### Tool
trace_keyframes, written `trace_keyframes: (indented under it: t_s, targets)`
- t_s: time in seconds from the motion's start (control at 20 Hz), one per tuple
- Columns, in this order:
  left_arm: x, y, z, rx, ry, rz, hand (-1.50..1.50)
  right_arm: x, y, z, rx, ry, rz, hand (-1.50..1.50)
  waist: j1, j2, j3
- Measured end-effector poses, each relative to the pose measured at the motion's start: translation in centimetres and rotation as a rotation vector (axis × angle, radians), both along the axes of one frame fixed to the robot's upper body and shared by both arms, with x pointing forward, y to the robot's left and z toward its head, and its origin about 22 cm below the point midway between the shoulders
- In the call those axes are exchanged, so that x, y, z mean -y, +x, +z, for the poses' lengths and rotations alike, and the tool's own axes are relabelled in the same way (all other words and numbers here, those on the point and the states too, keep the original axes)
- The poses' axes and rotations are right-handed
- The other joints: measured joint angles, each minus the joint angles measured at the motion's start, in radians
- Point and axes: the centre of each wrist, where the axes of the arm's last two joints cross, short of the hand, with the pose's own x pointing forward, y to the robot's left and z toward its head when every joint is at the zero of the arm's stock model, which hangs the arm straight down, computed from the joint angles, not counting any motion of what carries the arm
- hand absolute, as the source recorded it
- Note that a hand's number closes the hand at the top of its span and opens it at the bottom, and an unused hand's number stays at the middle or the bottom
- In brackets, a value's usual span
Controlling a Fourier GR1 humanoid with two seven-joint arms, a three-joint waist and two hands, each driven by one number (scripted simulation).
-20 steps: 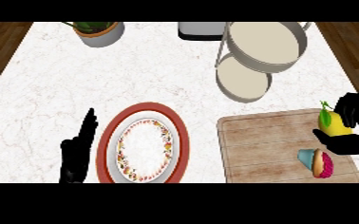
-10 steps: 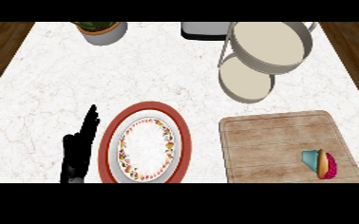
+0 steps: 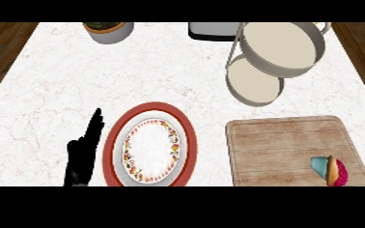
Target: Pick the lemon from the cutting board and place it in the tiered basket
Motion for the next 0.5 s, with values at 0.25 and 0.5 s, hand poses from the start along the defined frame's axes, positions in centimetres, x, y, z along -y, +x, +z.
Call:
trace_keyframes:
  t_s: [0.25, 0.5]
  targets:
    - [0.0, 0.3, 0.4, 0.003, -0.005, -0.009, 0.00, -1.9, 3.5, 0.9, -0.008, 0.016, -0.021, 1.50, 0.008, 0.001, 0.000]
    - [0.0, 0.1, -0.1, 0.002, -0.005, -0.014, 0.00, -2.4, 7.1, 0.1, -0.032, 0.015, -0.007, 1.50, 0.007, 0.002, 0.001]
